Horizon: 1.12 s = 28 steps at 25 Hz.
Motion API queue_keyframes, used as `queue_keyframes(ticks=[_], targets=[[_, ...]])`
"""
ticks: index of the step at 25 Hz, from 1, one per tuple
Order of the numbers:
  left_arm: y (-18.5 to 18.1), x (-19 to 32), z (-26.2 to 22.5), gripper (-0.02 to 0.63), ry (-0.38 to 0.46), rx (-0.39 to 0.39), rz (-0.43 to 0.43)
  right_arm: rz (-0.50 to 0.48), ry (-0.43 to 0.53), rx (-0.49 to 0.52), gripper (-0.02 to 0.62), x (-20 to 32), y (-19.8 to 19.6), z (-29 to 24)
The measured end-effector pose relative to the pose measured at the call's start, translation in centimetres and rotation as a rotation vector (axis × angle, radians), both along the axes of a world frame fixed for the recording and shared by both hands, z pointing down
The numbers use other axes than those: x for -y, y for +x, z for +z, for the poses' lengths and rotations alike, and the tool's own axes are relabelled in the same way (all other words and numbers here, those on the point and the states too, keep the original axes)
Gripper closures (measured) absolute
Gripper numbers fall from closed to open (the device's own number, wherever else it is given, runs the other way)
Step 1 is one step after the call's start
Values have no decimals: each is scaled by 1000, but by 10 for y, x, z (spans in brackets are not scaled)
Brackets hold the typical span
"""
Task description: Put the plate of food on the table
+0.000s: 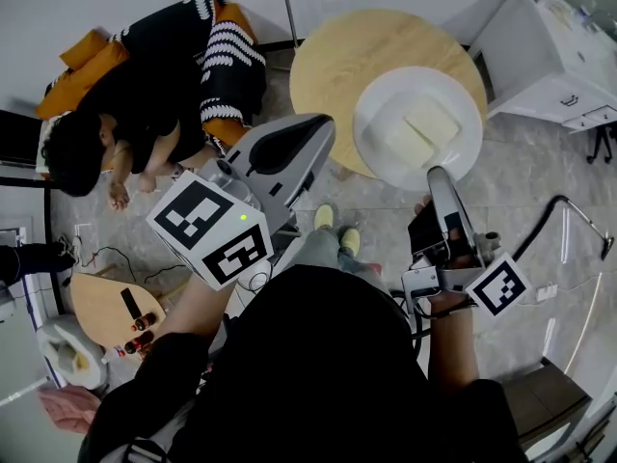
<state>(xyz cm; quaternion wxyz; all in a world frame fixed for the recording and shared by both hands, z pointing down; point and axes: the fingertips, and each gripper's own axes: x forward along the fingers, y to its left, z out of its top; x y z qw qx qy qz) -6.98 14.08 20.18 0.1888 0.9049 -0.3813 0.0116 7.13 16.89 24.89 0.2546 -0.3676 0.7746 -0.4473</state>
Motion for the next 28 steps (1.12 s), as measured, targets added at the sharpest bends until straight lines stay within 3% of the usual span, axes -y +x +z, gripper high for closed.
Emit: queue_keyframes(ticks=[13, 18, 28], targets=[[-29, 59, 4, 612, -31, -36, -1, 7, -37, -39, 578, 55, -23, -4], [-64, 91, 23, 613, -42, -60, 8, -2, -57, -46, 578, 87, -62, 12], [-72, 93, 16, 613, -44, -75, 1, -5, -41, -41, 578, 91, -71, 0]])
